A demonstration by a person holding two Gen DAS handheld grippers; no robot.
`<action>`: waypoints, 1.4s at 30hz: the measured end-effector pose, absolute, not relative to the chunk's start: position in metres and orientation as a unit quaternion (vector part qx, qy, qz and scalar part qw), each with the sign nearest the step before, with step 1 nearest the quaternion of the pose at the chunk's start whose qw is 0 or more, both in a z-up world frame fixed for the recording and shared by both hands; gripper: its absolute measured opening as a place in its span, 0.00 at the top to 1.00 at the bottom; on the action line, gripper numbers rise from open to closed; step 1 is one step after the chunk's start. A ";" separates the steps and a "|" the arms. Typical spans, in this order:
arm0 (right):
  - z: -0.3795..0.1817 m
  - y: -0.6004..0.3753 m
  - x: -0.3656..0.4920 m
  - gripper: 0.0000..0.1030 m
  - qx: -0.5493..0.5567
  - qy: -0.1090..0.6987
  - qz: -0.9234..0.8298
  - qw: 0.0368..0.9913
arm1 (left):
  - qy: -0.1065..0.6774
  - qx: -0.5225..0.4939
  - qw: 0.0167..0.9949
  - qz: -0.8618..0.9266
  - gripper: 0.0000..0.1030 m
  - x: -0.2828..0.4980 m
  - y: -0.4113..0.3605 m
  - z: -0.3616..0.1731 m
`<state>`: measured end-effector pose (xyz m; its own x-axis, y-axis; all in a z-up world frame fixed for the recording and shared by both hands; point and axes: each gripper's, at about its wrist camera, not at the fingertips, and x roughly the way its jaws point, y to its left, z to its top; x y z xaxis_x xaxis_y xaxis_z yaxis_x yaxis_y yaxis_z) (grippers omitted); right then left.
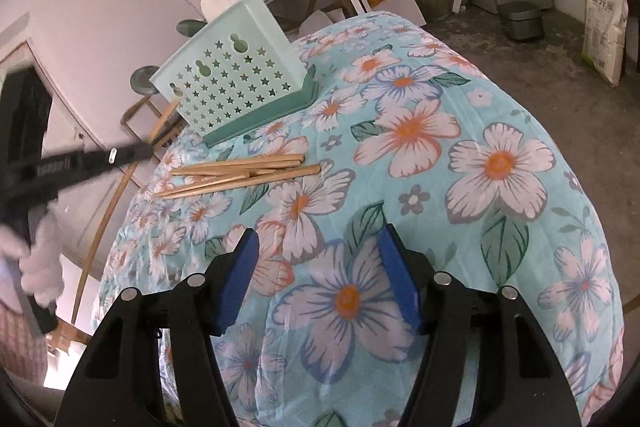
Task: Organize utensils
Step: 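Close the left tool on one wooden chopstick and lift it, then close the right tool on another chopstick while the left tool holds its chopstick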
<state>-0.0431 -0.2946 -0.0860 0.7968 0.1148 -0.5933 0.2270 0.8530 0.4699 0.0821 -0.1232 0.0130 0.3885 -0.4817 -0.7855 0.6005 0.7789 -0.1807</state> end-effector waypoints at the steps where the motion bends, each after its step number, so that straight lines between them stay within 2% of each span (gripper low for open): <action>1: -0.085 -0.292 -0.042 0.41 0.264 0.320 -0.032 0.909 | 0.458 0.051 0.831 -0.311 0.95 0.083 -0.109 0.005; 9: -0.076 -0.255 -0.036 0.41 0.202 0.349 -0.030 0.914 | 0.500 -0.001 0.832 -0.240 0.94 0.091 -0.060 -0.048; 12: -0.075 -0.244 -0.031 0.41 0.185 0.360 -0.030 0.914 | 0.510 -0.025 0.824 -0.247 0.94 0.094 -0.050 -0.051; 14: -0.078 -0.238 -0.027 0.41 0.172 0.372 -0.037 0.911 | 0.512 -0.032 0.820 -0.255 0.88 0.097 -0.048 -0.050; 15: -0.078 -0.237 -0.027 0.41 0.168 0.374 -0.040 0.911 | 0.514 -0.036 0.816 -0.260 0.81 0.099 -0.047 -0.049; 17: -0.078 -0.236 -0.026 0.37 0.166 0.375 -0.042 0.911 | 0.519 -0.039 0.813 -0.262 0.80 0.105 -0.047 -0.050; 20: -0.079 -0.229 -0.022 0.26 0.157 0.381 -0.036 0.910 | 0.528 -0.047 0.807 -0.260 0.80 0.116 -0.048 -0.054; 21: -0.080 -0.226 -0.019 0.17 0.153 0.384 -0.028 0.910 | 0.530 -0.057 0.805 -0.261 0.80 0.120 -0.048 -0.056; 22: -0.079 -0.223 -0.017 0.13 0.148 0.388 -0.025 0.909 | 0.529 -0.063 0.804 -0.262 0.81 0.123 -0.048 -0.057; 25: -0.080 -0.221 -0.015 0.06 0.152 0.390 -0.024 0.908 | 0.529 -0.078 0.802 -0.265 0.82 0.129 -0.047 -0.058; 28: -0.080 -0.219 -0.017 0.06 0.148 0.386 -0.029 0.910 | 0.532 -0.098 0.799 -0.262 0.91 0.134 -0.042 -0.061; 33: -0.080 -0.211 -0.019 0.06 0.105 0.401 -0.027 0.910 | 0.530 -0.119 0.795 -0.271 0.93 0.136 -0.035 -0.065; 36: -0.072 -0.219 -0.016 0.06 0.138 0.421 -0.020 0.896 | 0.521 -0.122 0.801 -0.269 0.94 0.132 -0.032 -0.062; 38: -0.060 -0.224 -0.016 0.11 0.159 0.408 -0.006 0.899 | 0.513 -0.126 0.806 -0.268 0.94 0.128 -0.027 -0.059; 39: -0.050 -0.222 -0.015 0.18 0.149 0.398 -0.001 0.905 | 0.507 -0.131 0.809 -0.267 0.94 0.125 -0.022 -0.057; 42: -0.022 -0.207 -0.004 0.29 0.095 0.374 0.016 0.923 | 0.480 -0.140 0.826 -0.261 0.94 0.119 -0.005 -0.049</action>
